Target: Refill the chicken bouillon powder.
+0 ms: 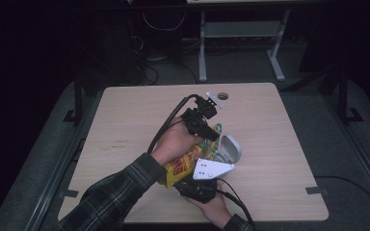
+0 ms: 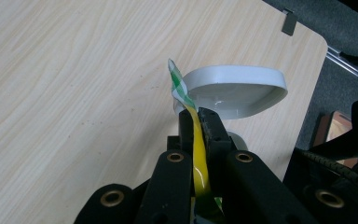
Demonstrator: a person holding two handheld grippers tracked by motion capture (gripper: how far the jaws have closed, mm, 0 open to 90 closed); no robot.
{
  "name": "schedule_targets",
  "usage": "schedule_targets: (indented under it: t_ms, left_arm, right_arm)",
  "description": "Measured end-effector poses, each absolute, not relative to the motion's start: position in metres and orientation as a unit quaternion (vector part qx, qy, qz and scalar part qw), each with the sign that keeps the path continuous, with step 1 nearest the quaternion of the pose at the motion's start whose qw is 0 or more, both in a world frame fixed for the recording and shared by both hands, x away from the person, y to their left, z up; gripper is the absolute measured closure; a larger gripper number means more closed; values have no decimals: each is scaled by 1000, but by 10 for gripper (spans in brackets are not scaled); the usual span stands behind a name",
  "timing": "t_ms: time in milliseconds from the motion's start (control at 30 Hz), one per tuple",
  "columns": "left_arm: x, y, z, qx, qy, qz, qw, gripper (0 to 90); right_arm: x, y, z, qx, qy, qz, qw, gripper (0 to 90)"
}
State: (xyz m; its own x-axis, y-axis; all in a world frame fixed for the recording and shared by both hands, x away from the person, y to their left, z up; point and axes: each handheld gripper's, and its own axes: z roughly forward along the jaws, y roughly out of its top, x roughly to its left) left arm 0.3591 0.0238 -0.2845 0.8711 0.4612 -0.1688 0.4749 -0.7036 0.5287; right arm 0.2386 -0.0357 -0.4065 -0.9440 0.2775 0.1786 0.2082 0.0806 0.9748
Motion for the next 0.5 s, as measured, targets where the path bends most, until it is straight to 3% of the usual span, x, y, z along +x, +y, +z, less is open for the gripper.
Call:
schedule_targets:
  t_ms: [500]
  left_arm:
    - [359, 23, -287, 921, 259, -14, 292, 897]
  right_arm:
    - [240, -36, -407, 166, 733, 659, 24, 900]
